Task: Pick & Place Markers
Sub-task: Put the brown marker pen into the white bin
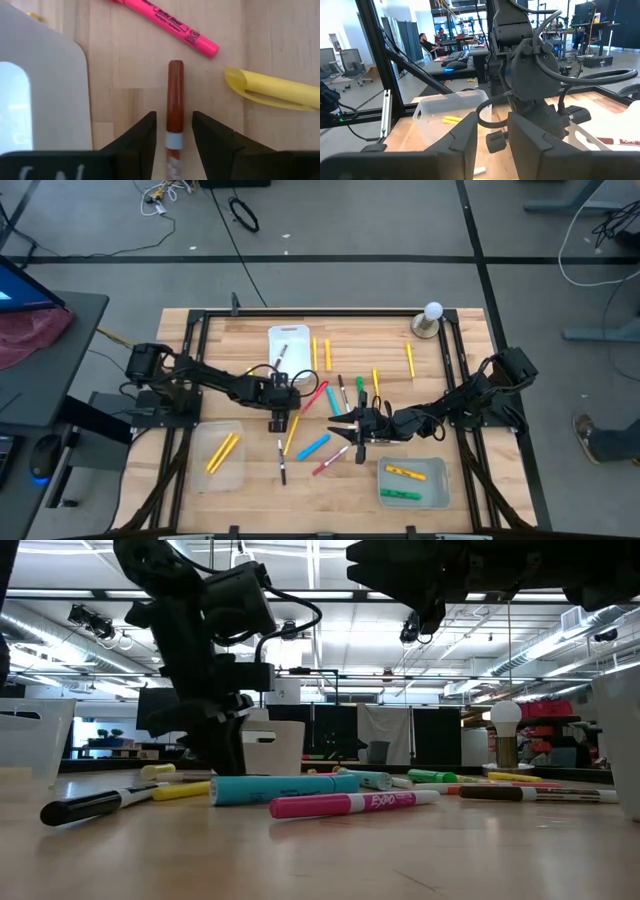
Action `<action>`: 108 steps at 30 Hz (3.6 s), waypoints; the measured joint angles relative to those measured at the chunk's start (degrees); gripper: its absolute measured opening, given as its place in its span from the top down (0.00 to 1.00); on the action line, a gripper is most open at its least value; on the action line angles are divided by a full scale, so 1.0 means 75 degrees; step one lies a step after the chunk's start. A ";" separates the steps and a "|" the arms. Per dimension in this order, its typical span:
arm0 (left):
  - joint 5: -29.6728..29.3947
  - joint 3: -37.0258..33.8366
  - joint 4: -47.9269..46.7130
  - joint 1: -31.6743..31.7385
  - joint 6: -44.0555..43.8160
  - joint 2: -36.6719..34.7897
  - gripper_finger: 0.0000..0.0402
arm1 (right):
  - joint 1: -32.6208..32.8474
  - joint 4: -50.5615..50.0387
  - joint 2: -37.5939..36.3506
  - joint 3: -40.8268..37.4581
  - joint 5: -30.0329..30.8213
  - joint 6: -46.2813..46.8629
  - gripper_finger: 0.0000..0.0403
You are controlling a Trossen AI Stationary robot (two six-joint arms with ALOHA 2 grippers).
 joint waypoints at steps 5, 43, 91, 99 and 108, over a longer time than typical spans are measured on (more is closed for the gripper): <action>0.0003 -0.0008 -0.0008 -0.0124 -0.0035 0.0013 0.79 | 0.0000 -0.0037 0.0000 0.0000 0.0000 0.0000 0.73; 0.0077 0.1551 -0.0744 0.0611 -0.1057 -0.1625 0.99 | -0.0044 -0.0672 -0.0003 0.0003 0.0000 0.0500 0.73; -0.3586 -0.1305 0.2512 -0.2450 -0.3861 -0.1628 0.95 | -0.5303 -0.6659 0.2637 0.3144 -0.5520 -0.1832 0.52; -0.3585 -0.1305 0.2510 -0.2450 -0.3861 -0.1628 0.95 | -0.5301 -0.6624 0.2637 0.3144 -0.5504 -0.2282 0.73; -0.3585 -0.1305 0.2507 -0.2450 -0.3862 -0.1628 0.95 | -0.5287 -0.6636 0.2620 0.3144 -0.5493 -0.2859 0.96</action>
